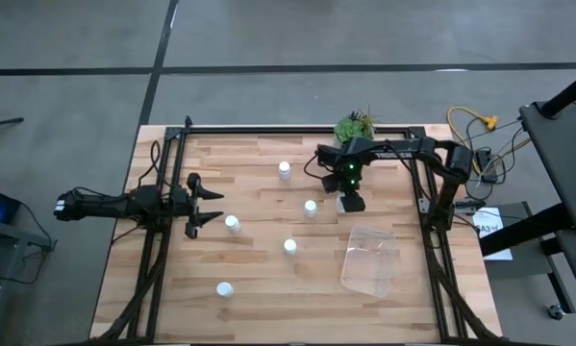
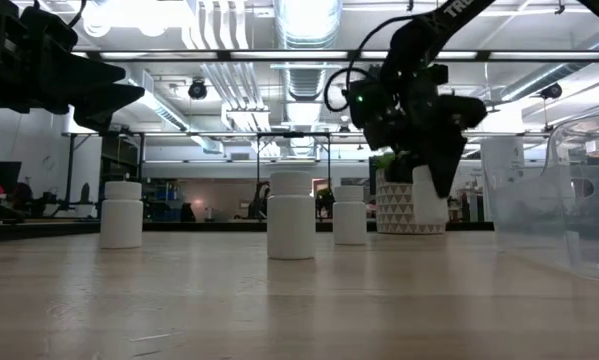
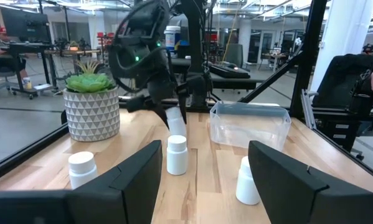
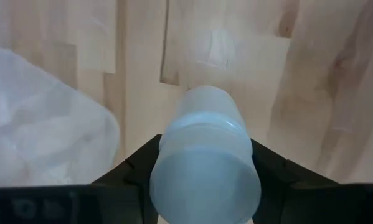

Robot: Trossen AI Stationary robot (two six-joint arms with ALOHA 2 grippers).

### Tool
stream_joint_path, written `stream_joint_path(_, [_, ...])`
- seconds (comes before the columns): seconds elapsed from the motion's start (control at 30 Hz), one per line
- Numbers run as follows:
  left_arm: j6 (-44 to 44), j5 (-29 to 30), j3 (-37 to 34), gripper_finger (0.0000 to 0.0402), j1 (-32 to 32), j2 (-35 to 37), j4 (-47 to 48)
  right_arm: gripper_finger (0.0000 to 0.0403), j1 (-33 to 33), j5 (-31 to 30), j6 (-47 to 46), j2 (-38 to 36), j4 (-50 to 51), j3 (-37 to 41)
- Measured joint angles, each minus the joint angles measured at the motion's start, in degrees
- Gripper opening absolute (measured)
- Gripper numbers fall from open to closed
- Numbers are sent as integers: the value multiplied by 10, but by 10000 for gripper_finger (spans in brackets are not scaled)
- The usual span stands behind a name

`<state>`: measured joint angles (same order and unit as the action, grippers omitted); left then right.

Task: Pick and place pill bottles into a basket
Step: Put the white medicine bottle into the transparent bin

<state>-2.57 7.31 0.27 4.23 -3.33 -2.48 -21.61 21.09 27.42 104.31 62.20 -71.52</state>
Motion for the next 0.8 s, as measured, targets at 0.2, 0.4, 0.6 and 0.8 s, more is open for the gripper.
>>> stream_joint_path(0.2, [0, 0, 0, 222, 0, 0, 0, 156, 5, -2, -3, -12, 57, -65])
stream_joint_path(0.4, [0, 0, 0, 222, 0, 0, 0, 156, 30, -20, -47, -70, 62, -103])
stream_joint_path(0.6, [0, 0, 0, 222, 0, 0, 0, 156, 68, -33, -117, -147, 64, -108])
stream_joint_path(0.8, [0, 0, 0, 222, 0, 1, 0, 156, 115, -53, -181, -203, 79, -107])
